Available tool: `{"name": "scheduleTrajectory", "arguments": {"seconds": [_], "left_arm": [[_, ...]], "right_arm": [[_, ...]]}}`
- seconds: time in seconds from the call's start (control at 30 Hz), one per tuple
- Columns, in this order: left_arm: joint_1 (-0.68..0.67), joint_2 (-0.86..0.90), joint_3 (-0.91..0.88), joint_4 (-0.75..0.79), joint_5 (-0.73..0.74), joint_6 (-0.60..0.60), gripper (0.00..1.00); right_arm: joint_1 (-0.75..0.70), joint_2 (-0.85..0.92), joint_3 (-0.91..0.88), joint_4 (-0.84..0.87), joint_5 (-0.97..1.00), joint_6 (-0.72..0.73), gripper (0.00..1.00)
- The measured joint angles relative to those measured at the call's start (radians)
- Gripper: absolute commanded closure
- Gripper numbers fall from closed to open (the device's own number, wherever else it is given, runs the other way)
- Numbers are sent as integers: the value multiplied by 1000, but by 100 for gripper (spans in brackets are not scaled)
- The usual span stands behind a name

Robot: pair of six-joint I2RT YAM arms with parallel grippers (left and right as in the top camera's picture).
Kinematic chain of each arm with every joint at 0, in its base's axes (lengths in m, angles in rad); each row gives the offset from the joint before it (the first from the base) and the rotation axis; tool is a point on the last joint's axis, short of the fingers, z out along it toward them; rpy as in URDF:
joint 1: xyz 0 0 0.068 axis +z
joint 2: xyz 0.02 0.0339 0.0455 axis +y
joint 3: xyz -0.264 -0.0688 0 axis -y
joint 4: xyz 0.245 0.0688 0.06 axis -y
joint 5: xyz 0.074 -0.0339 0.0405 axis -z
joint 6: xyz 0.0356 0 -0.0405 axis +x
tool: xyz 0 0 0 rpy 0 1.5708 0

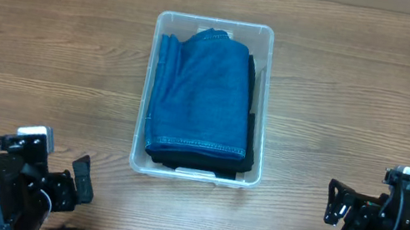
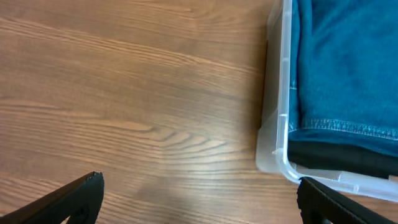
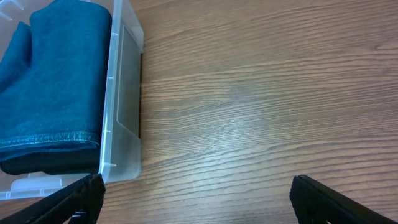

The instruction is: Pack container

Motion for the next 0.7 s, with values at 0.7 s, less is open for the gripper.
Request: {"name": "scheduleTrajectory", "arguments": {"seconds": [0.7], "left_arm": [[0, 0, -4, 0, 0, 0, 0]], "right_arm": [[61, -614, -477, 499, -9, -4, 0]]}}
